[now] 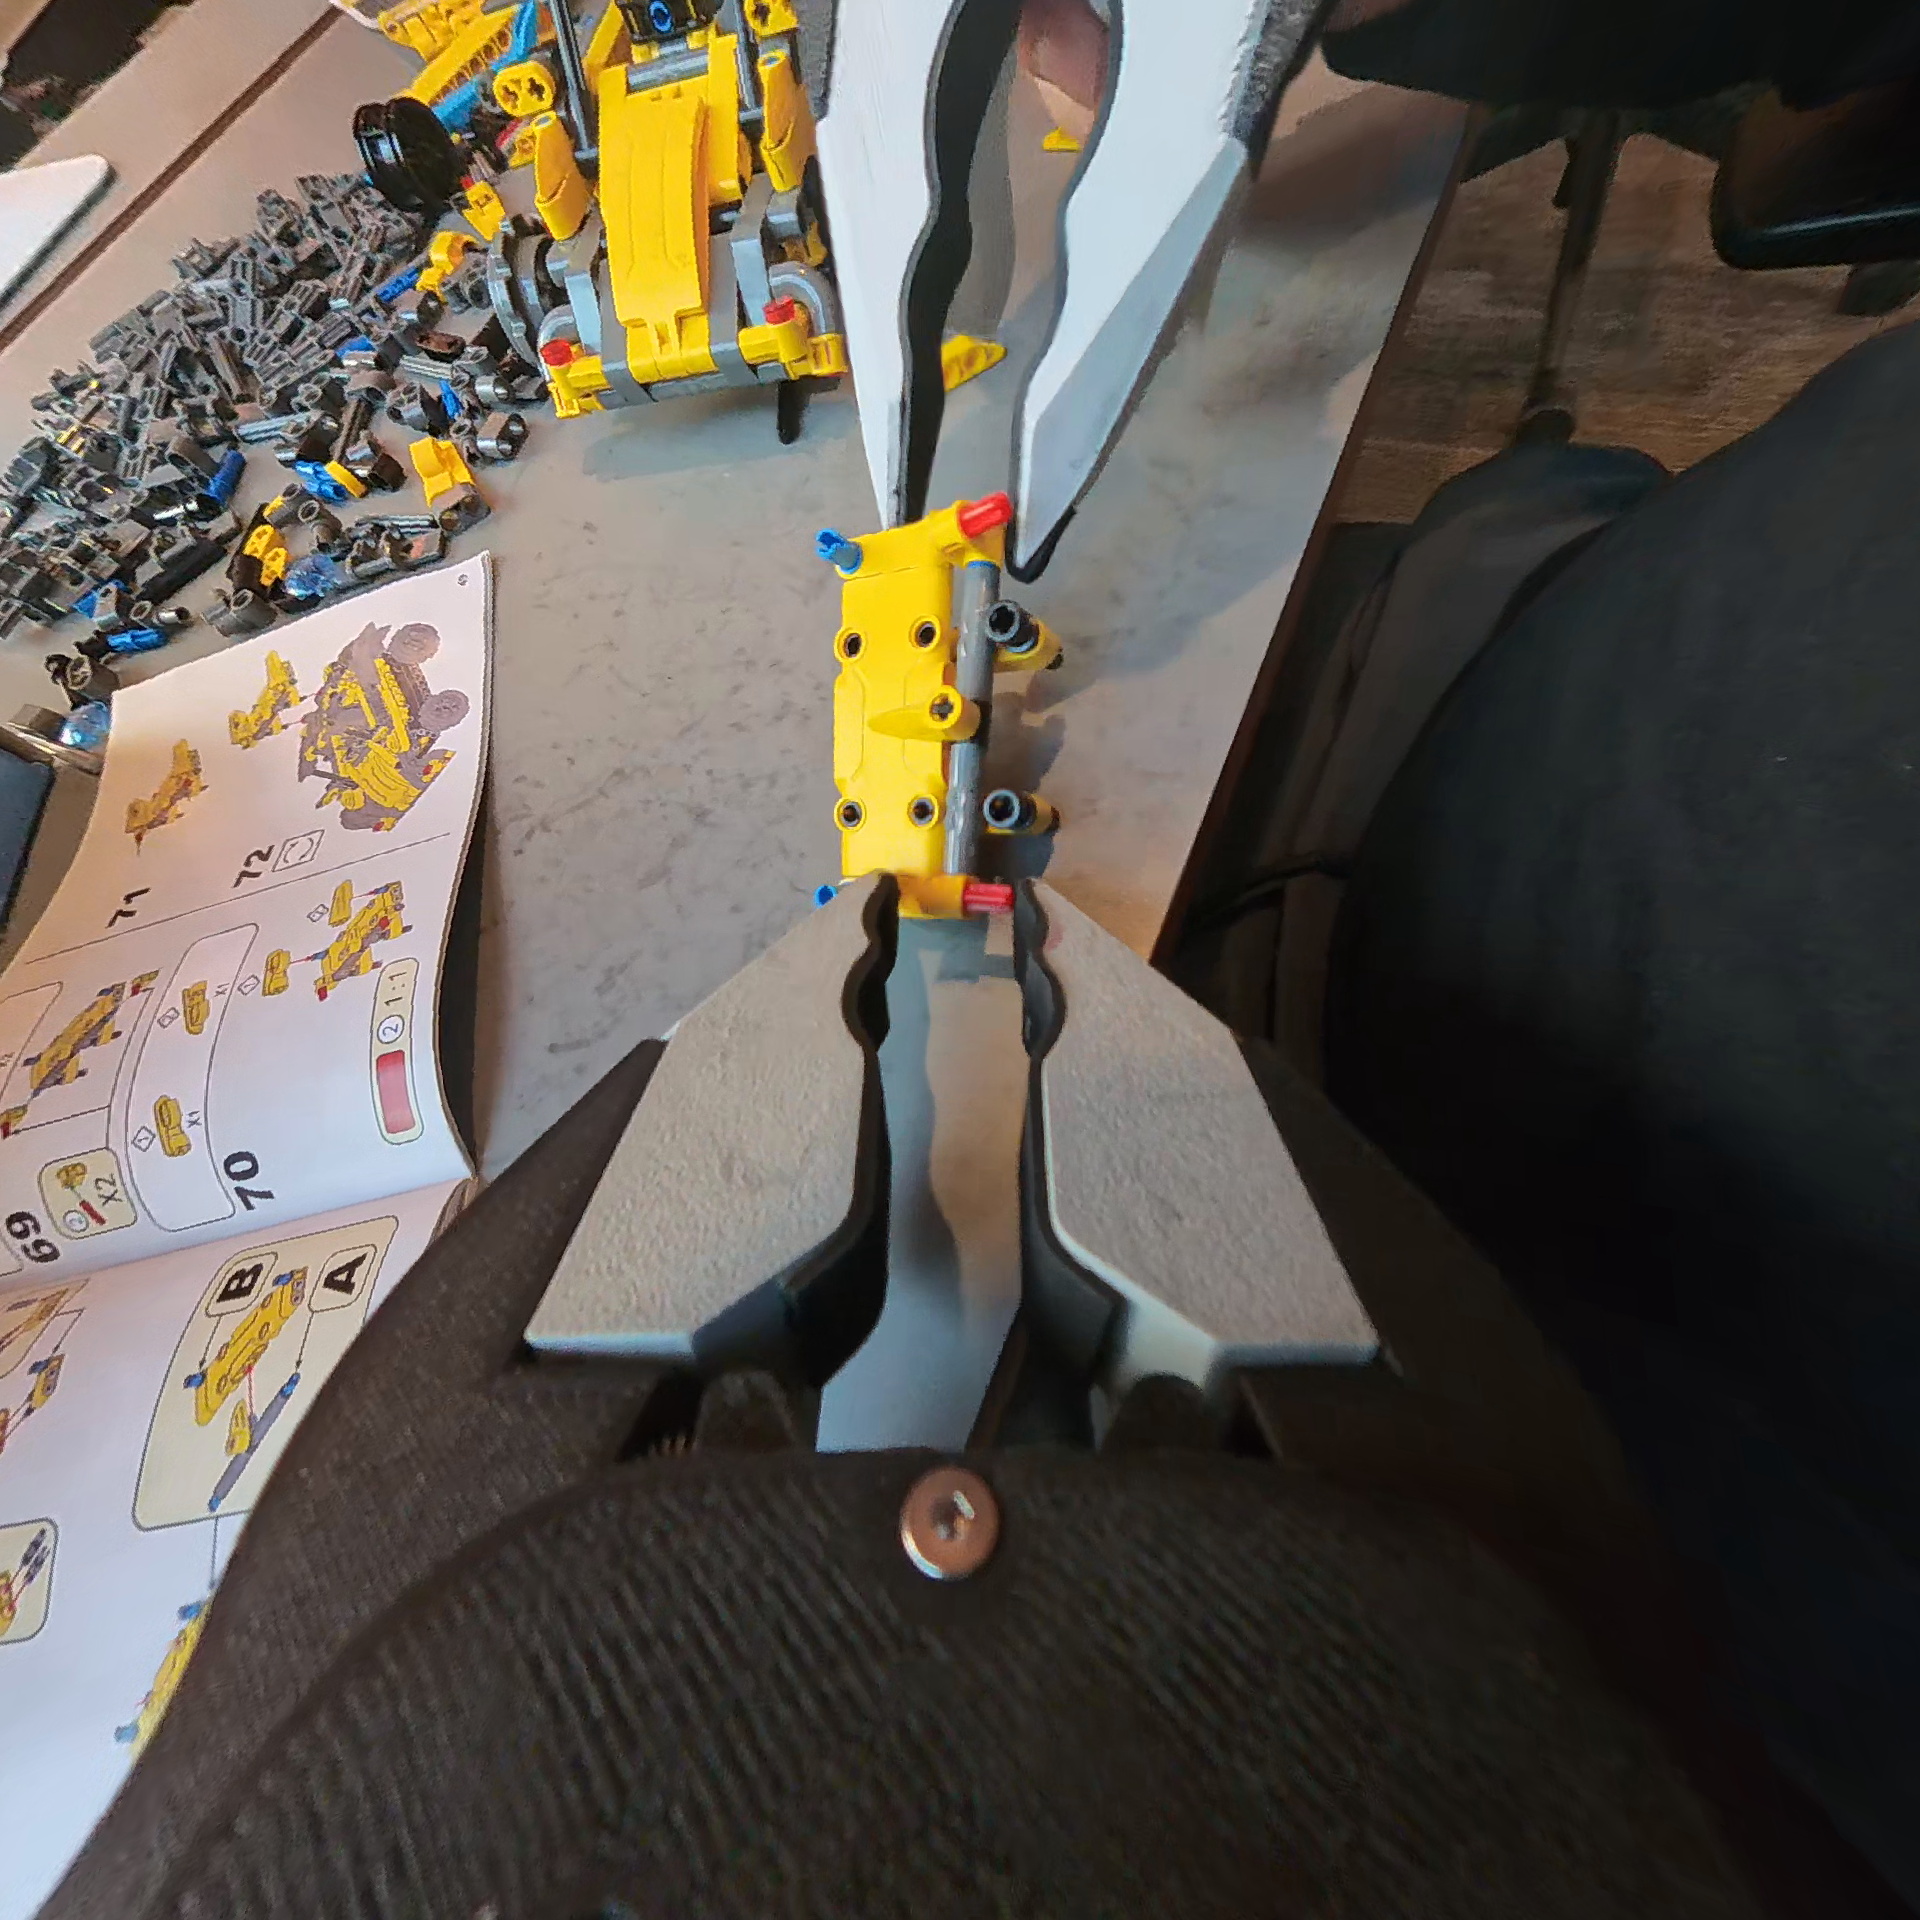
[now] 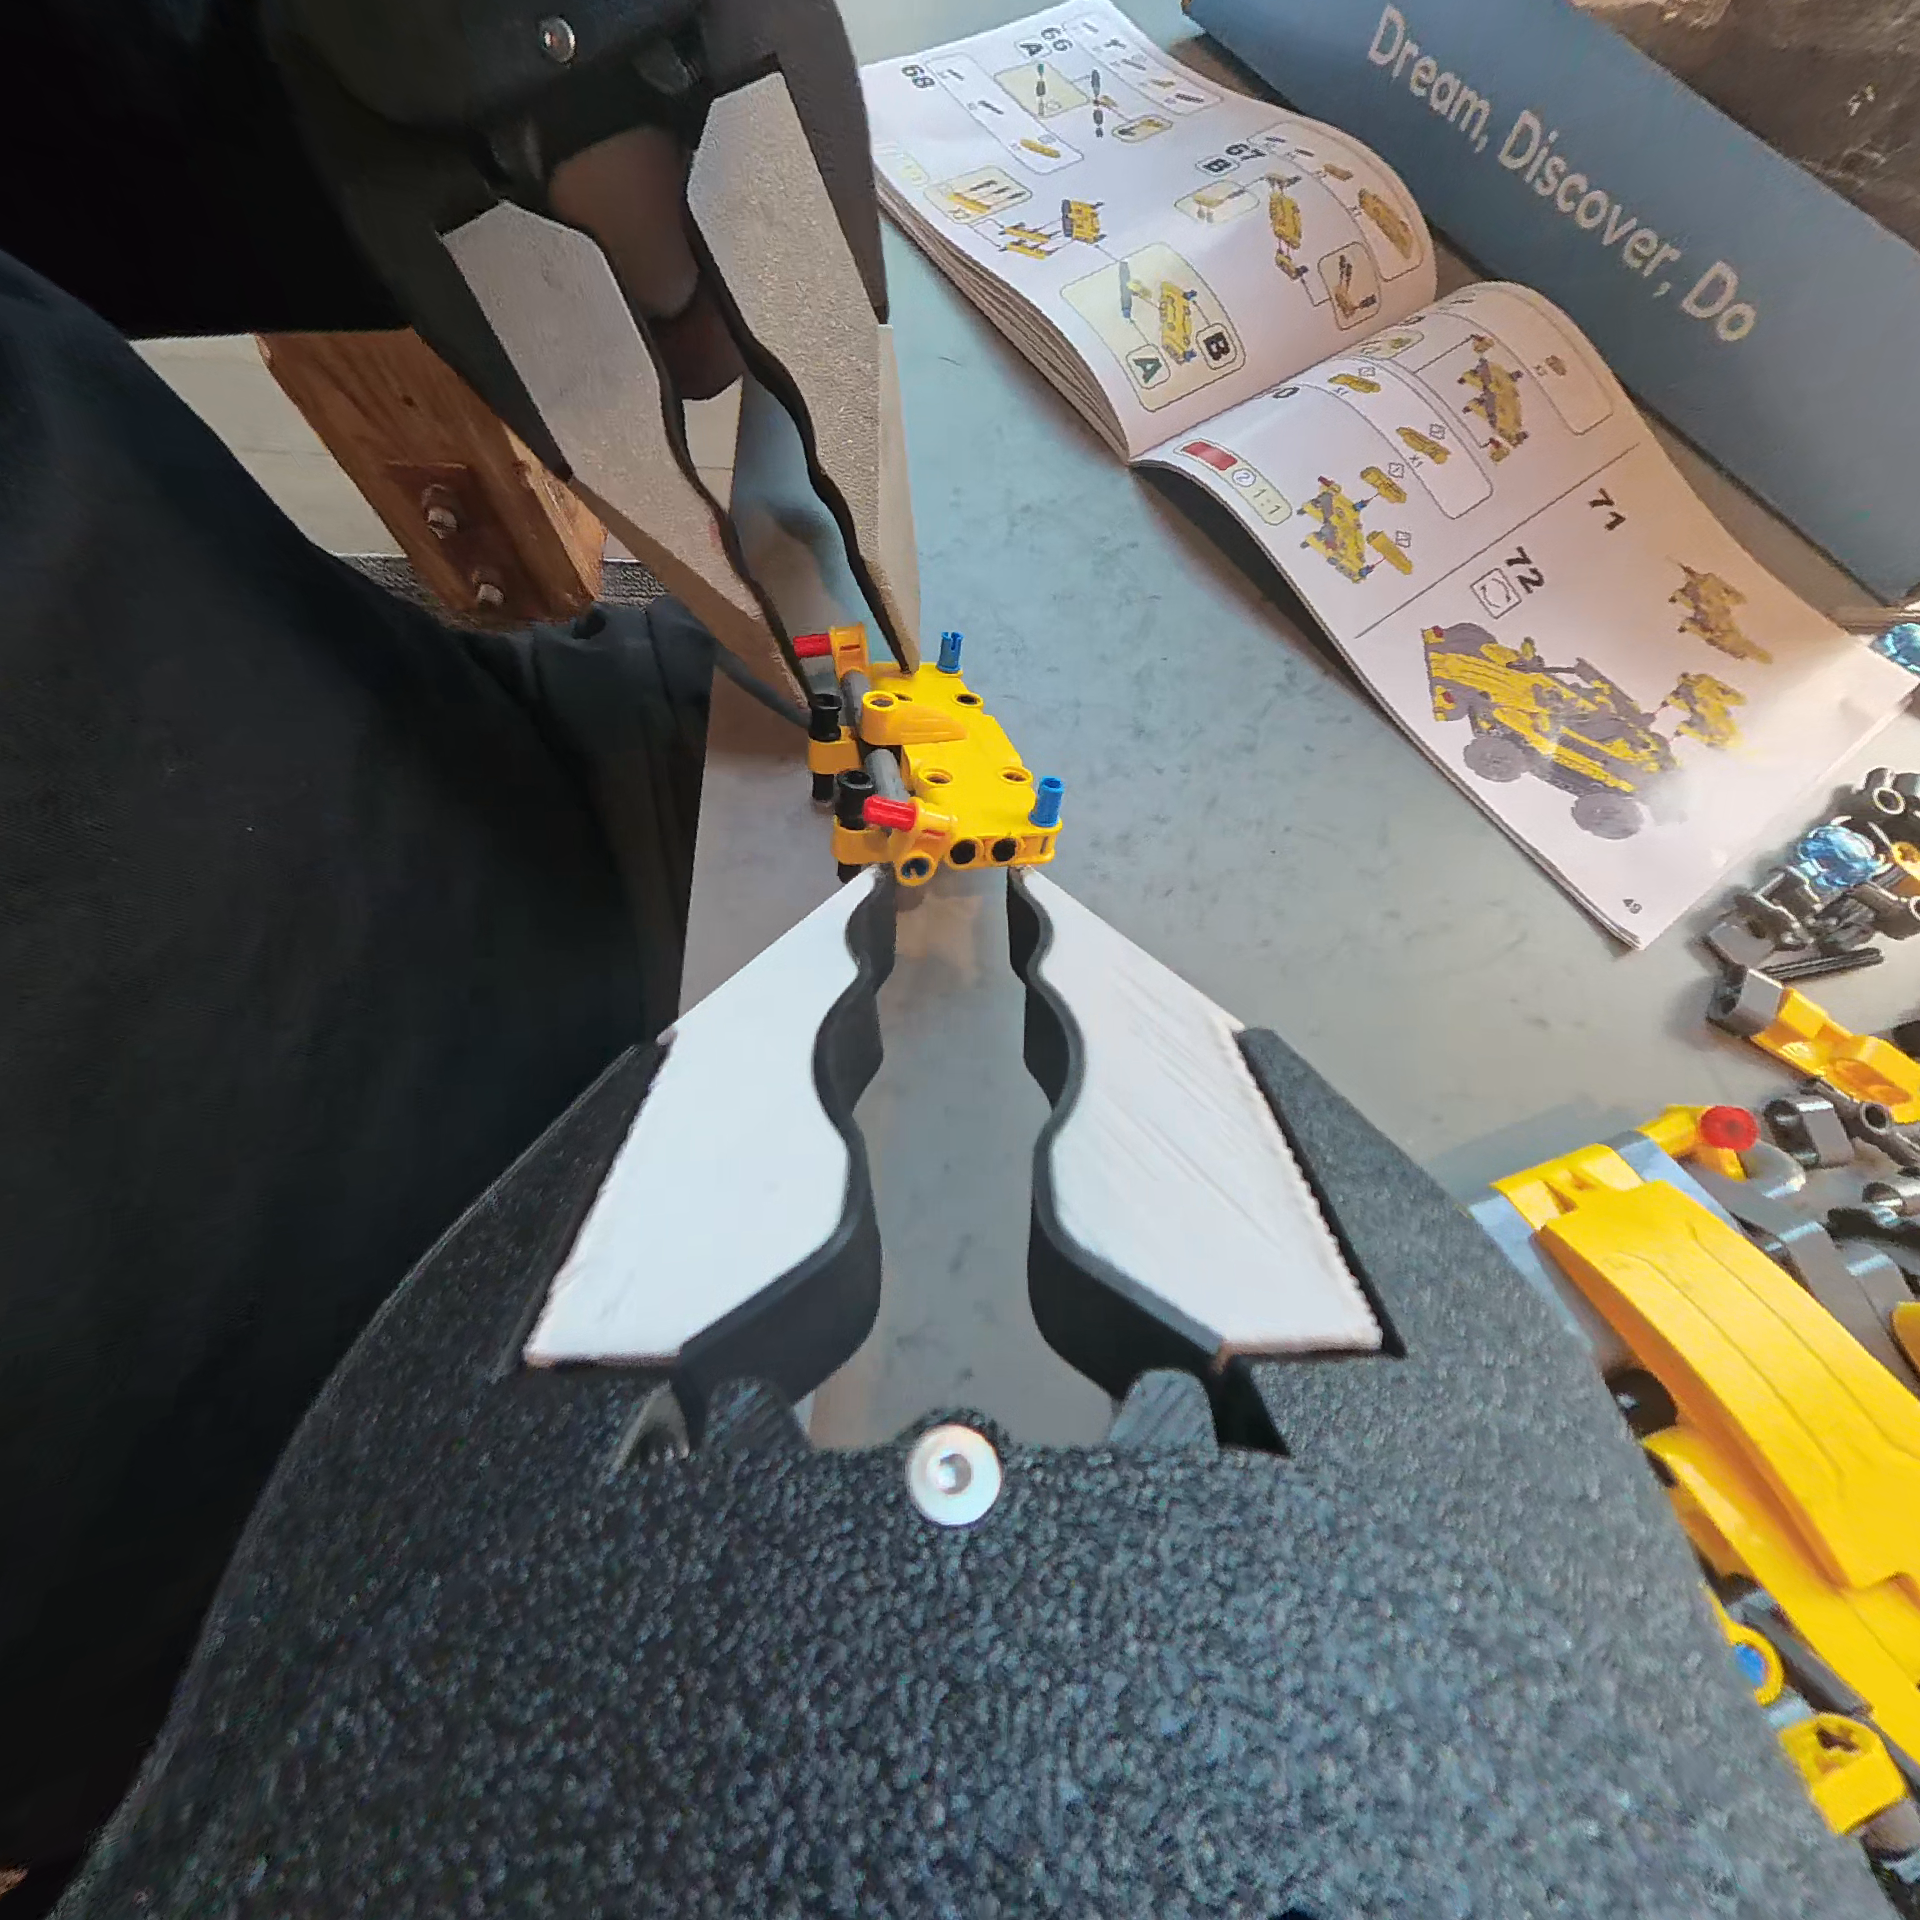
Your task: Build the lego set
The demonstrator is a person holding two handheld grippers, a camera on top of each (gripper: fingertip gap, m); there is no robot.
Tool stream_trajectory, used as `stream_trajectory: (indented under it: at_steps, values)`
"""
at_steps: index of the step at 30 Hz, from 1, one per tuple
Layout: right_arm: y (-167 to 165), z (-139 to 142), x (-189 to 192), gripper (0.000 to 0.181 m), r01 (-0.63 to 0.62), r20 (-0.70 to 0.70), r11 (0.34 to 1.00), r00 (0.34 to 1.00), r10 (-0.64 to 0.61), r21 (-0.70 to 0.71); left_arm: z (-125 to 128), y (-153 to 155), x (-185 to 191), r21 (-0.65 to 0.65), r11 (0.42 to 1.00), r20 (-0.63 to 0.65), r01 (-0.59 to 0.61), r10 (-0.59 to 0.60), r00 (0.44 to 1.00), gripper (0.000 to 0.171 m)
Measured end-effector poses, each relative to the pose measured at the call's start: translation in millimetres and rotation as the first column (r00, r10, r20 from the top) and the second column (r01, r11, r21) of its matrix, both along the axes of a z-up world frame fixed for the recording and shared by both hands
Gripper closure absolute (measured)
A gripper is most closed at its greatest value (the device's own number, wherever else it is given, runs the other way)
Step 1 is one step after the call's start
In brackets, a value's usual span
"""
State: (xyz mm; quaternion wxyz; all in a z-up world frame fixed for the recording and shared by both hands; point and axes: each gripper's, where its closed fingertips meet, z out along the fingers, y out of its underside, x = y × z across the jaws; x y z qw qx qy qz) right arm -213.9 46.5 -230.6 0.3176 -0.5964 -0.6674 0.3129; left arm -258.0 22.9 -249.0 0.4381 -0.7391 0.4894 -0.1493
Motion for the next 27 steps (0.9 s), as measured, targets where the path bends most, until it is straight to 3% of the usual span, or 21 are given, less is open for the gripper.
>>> stream_trajectory:
  at_steps: [19, 27]
  values:
    - [1, -13, 3, 0.162, 0.020, 0.050, 0.998, 0.999, -0.017, -0.065, -1, 8, -2, 0.001, 1.000, -0.051, -0.014, 0.014, 0.999, 0.152]
    - [5, -22, 5, 0.163, 0.046, 0.096, 0.997, 0.995, -0.039, -0.067, -1, 15, -3, -0.113, 0.993, -0.005, -0.035, 0.035, 0.999, 0.151]
